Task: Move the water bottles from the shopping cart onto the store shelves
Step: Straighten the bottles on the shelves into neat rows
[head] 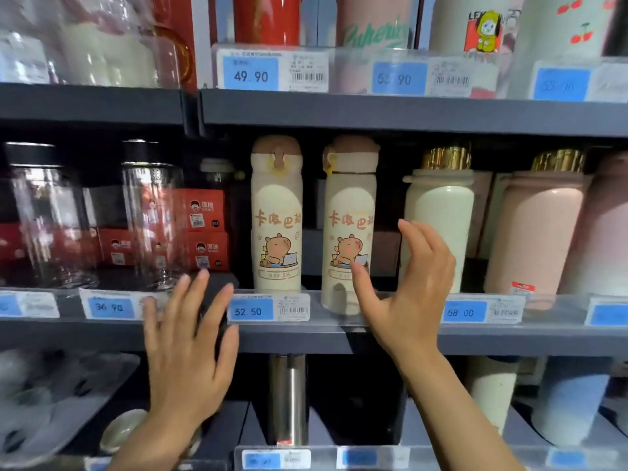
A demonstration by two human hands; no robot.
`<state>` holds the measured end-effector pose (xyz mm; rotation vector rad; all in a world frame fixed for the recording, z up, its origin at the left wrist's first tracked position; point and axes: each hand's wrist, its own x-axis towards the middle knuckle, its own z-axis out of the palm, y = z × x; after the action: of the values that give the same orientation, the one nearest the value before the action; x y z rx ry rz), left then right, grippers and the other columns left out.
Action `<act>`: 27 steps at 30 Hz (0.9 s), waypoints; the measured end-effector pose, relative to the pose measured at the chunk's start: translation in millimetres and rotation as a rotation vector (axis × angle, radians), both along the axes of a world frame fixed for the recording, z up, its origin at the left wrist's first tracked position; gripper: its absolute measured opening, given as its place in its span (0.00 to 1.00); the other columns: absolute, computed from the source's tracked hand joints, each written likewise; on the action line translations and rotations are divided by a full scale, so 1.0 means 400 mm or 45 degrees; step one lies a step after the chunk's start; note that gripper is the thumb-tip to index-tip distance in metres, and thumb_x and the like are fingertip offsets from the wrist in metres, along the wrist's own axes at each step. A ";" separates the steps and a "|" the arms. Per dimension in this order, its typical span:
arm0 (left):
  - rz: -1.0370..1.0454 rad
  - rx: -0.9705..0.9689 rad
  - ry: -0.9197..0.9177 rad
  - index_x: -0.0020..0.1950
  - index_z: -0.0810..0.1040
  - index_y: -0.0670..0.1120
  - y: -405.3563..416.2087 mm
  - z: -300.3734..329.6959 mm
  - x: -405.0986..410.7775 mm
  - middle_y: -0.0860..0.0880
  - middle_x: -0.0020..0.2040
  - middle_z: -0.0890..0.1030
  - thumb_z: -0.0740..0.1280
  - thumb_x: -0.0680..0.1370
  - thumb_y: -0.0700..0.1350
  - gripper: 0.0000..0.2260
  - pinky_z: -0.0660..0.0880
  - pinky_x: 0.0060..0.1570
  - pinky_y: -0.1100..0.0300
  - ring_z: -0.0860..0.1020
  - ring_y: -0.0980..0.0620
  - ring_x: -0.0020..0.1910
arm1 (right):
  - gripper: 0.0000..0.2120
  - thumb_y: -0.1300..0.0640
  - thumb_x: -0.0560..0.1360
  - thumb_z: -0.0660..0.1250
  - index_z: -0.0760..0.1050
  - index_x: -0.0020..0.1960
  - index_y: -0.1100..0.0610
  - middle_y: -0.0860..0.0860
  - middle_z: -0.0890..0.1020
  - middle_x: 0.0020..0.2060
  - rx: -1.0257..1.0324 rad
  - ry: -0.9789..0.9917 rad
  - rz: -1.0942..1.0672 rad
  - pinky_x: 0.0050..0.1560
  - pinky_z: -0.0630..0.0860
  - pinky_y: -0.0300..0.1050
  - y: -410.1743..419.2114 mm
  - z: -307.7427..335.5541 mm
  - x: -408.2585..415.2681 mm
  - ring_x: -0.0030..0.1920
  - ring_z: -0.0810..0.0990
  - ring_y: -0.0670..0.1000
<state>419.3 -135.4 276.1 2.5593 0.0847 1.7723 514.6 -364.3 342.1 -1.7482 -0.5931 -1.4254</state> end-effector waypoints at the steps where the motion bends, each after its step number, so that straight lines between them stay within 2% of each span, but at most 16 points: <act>1: -0.051 0.032 -0.007 0.73 0.65 0.47 -0.044 0.004 0.007 0.43 0.74 0.64 0.48 0.83 0.56 0.22 0.43 0.76 0.44 0.54 0.49 0.78 | 0.31 0.47 0.70 0.71 0.63 0.67 0.55 0.60 0.73 0.62 0.027 -0.018 -0.002 0.63 0.61 0.43 -0.028 0.003 0.007 0.62 0.69 0.56; 3: -0.130 0.132 -0.045 0.74 0.63 0.51 -0.141 0.013 0.038 0.44 0.74 0.64 0.51 0.83 0.55 0.20 0.45 0.76 0.43 0.53 0.52 0.78 | 0.31 0.45 0.70 0.69 0.64 0.67 0.55 0.60 0.73 0.62 0.048 -0.046 -0.034 0.61 0.64 0.50 -0.093 0.019 0.031 0.62 0.69 0.57; 5: -0.196 0.200 -0.072 0.74 0.61 0.53 -0.245 0.021 0.086 0.46 0.74 0.64 0.54 0.82 0.53 0.20 0.48 0.76 0.43 0.57 0.49 0.77 | 0.32 0.43 0.70 0.69 0.63 0.67 0.55 0.61 0.72 0.62 0.019 -0.085 -0.053 0.59 0.65 0.56 -0.166 0.044 0.062 0.63 0.69 0.59; 7: -0.204 0.254 -0.095 0.74 0.61 0.53 -0.336 0.019 0.136 0.48 0.75 0.63 0.60 0.79 0.50 0.23 0.50 0.75 0.42 0.60 0.47 0.75 | 0.34 0.43 0.69 0.69 0.61 0.68 0.55 0.63 0.71 0.63 -0.036 -0.083 0.013 0.62 0.66 0.55 -0.228 0.068 0.091 0.64 0.69 0.60; 10: -0.041 0.344 -0.072 0.74 0.62 0.52 -0.409 -0.010 0.190 0.48 0.74 0.66 0.61 0.73 0.48 0.29 0.54 0.74 0.43 0.62 0.46 0.74 | 0.38 0.42 0.67 0.70 0.59 0.71 0.54 0.62 0.69 0.66 -0.116 0.000 0.106 0.62 0.69 0.55 -0.262 0.066 0.120 0.65 0.69 0.62; 12: 0.041 0.360 -0.074 0.74 0.62 0.52 -0.422 -0.021 0.204 0.48 0.72 0.68 0.61 0.71 0.47 0.30 0.57 0.72 0.44 0.63 0.44 0.73 | 0.40 0.41 0.66 0.71 0.59 0.71 0.53 0.62 0.67 0.67 -0.152 0.049 0.113 0.57 0.73 0.56 -0.255 0.055 0.128 0.63 0.71 0.64; 14: 0.090 0.371 -0.090 0.73 0.63 0.52 -0.422 -0.024 0.211 0.47 0.71 0.69 0.61 0.68 0.47 0.31 0.59 0.70 0.44 0.64 0.44 0.72 | 0.42 0.40 0.65 0.73 0.59 0.72 0.53 0.62 0.67 0.67 -0.180 0.109 0.092 0.47 0.77 0.56 -0.243 0.050 0.128 0.60 0.74 0.66; 16: 0.114 0.368 -0.095 0.72 0.63 0.51 -0.424 -0.022 0.211 0.47 0.70 0.70 0.61 0.68 0.46 0.32 0.59 0.70 0.44 0.64 0.45 0.71 | 0.43 0.35 0.66 0.70 0.59 0.73 0.54 0.63 0.67 0.67 -0.210 0.127 0.025 0.38 0.79 0.54 -0.237 0.052 0.124 0.54 0.78 0.66; 18: 0.118 0.349 -0.114 0.72 0.64 0.51 -0.429 -0.022 0.209 0.47 0.70 0.70 0.60 0.70 0.47 0.29 0.59 0.71 0.45 0.64 0.45 0.71 | 0.43 0.31 0.67 0.64 0.58 0.73 0.54 0.63 0.68 0.67 -0.217 0.141 -0.017 0.33 0.78 0.52 -0.235 0.051 0.123 0.52 0.80 0.65; 21: 0.099 0.312 -0.164 0.72 0.65 0.52 -0.436 -0.027 0.212 0.48 0.69 0.71 0.53 0.79 0.52 0.21 0.61 0.70 0.43 0.65 0.45 0.71 | 0.44 0.33 0.66 0.67 0.56 0.74 0.52 0.62 0.68 0.67 -0.202 0.166 0.011 0.33 0.78 0.51 -0.235 0.050 0.123 0.52 0.79 0.64; 23: 0.094 0.285 -0.183 0.72 0.66 0.53 -0.438 -0.031 0.215 0.49 0.69 0.71 0.53 0.80 0.55 0.21 0.63 0.69 0.43 0.67 0.46 0.71 | 0.46 0.38 0.64 0.71 0.54 0.74 0.51 0.62 0.68 0.66 -0.189 0.185 0.074 0.35 0.78 0.52 -0.238 0.049 0.123 0.52 0.78 0.63; 25: 0.087 0.257 -0.212 0.70 0.71 0.52 -0.443 -0.033 0.218 0.49 0.68 0.72 0.53 0.79 0.55 0.21 0.66 0.66 0.42 0.69 0.45 0.70 | 0.45 0.40 0.65 0.70 0.52 0.74 0.48 0.59 0.67 0.67 -0.181 0.175 0.156 0.38 0.76 0.50 -0.244 0.046 0.122 0.52 0.77 0.62; 27: 0.085 0.245 -0.251 0.67 0.72 0.52 -0.449 -0.034 0.222 0.49 0.68 0.73 0.54 0.78 0.53 0.20 0.68 0.63 0.41 0.71 0.45 0.67 | 0.43 0.41 0.65 0.68 0.51 0.74 0.46 0.54 0.66 0.67 -0.181 0.168 0.218 0.40 0.73 0.43 -0.250 0.041 0.122 0.52 0.76 0.57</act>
<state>508.3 -315.0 262.4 2.5130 -0.0052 2.1462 563.5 -464.4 358.5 -1.8383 -0.7688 -1.1649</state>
